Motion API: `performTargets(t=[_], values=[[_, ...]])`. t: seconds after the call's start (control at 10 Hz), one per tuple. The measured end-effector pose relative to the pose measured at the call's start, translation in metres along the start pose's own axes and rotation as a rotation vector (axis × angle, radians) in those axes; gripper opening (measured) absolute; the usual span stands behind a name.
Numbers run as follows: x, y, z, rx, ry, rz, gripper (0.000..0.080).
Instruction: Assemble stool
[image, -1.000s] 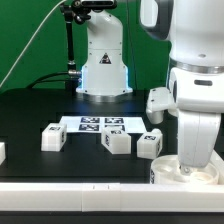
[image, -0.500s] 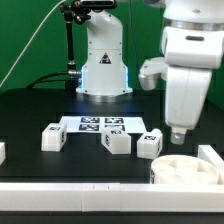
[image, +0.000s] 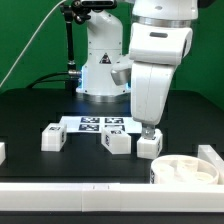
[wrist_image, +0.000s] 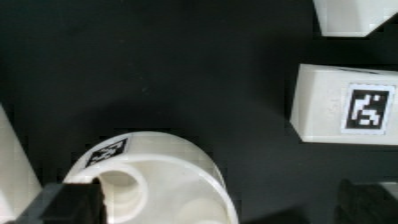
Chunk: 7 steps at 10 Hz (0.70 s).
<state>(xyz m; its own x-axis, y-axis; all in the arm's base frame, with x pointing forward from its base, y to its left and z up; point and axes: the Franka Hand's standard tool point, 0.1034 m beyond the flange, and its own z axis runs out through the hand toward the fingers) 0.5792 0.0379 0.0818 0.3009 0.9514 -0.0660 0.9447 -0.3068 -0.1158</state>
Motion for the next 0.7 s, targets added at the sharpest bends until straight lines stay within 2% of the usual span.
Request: performTargets(t=[0.2,0.4,0.6,0.7], values=[[-0.003,0.001,0.001,-0.004,0.004,0.023,0.0649],[-0.023,0.008,0.007,-0.016,0.009,0.284,0.0649],[-0.029,0.004,0.017,-0.028,0.029,0.493,0.0649],[-0.029,0.000,0.022,-0.024,0.037,0.556,0.0649]])
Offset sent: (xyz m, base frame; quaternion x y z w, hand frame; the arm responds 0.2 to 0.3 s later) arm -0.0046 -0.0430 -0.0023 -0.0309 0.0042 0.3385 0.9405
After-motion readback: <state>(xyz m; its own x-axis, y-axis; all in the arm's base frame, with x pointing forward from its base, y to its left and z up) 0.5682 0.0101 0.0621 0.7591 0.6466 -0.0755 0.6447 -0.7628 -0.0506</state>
